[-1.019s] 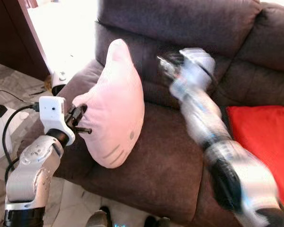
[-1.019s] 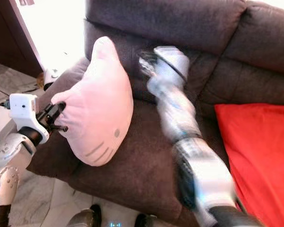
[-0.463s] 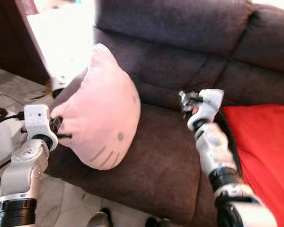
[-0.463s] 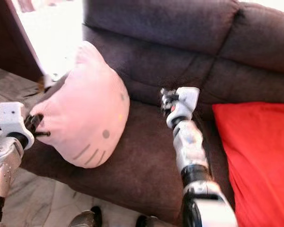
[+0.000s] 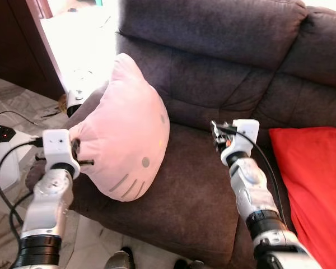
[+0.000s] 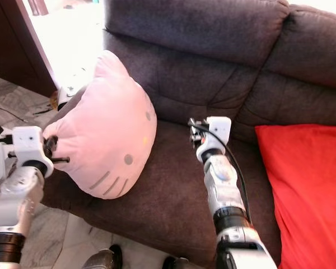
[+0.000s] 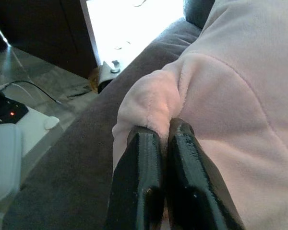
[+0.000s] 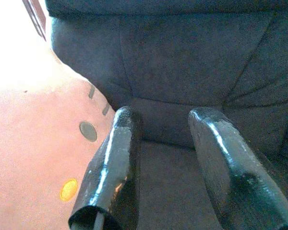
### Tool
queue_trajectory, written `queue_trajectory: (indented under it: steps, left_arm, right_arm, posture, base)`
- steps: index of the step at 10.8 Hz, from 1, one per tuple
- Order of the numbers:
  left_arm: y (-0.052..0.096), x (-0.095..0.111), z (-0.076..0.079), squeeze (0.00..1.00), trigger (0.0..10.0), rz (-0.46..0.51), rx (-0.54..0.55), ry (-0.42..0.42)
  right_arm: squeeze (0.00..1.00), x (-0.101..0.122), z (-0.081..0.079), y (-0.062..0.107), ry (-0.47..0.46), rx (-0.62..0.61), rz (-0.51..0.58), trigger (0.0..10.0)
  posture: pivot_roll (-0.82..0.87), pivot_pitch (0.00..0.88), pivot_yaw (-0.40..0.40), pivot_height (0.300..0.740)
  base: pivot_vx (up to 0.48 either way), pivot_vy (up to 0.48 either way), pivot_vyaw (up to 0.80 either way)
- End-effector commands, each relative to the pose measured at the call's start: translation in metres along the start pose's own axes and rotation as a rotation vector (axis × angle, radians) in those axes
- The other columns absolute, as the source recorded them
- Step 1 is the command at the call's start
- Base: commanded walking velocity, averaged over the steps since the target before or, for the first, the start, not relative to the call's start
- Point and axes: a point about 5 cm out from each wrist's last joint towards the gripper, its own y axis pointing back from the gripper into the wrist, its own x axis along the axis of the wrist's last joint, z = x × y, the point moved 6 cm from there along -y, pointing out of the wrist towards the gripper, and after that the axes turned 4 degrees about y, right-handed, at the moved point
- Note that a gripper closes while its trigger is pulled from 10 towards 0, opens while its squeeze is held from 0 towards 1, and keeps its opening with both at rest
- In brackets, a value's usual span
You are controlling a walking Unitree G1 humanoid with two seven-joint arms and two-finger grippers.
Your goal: Move the pillow to the sofa from floor
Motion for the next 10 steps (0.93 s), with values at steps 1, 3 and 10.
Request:
queue_trajectory:
  steps: [1,3,10]
  left_arm:
    - [0.000,-0.010,0.000,0.00,10.0,-0.028,0.007,-0.016]
    - [-0.004,-0.011,-0.002,0.73,10.0,-0.020,0.025,-0.024]
    - [-0.001,0.023,-0.019,1.00,10.0,0.154,0.123,-0.067]
  right_arm:
    - [0.00,0.001,0.000,0.001,0.004,-0.002,0.004,10.0]
    - [0.00,0.001,0.000,0.002,0.007,-0.007,0.006,10.0]
    - [0.00,-0.001,-0.002,0.005,0.018,-0.005,0.004,10.0]
  posture:
    - [0.21,0.185,-0.063,0.740]
    - [0.21,0.181,-0.059,0.740]
    - [0.21,0.148,-0.056,0.740]
  base:
    - [0.000,0.000,0.00]
    - [0.000,0.000,0.00]
    - [0.000,0.000,0.00]
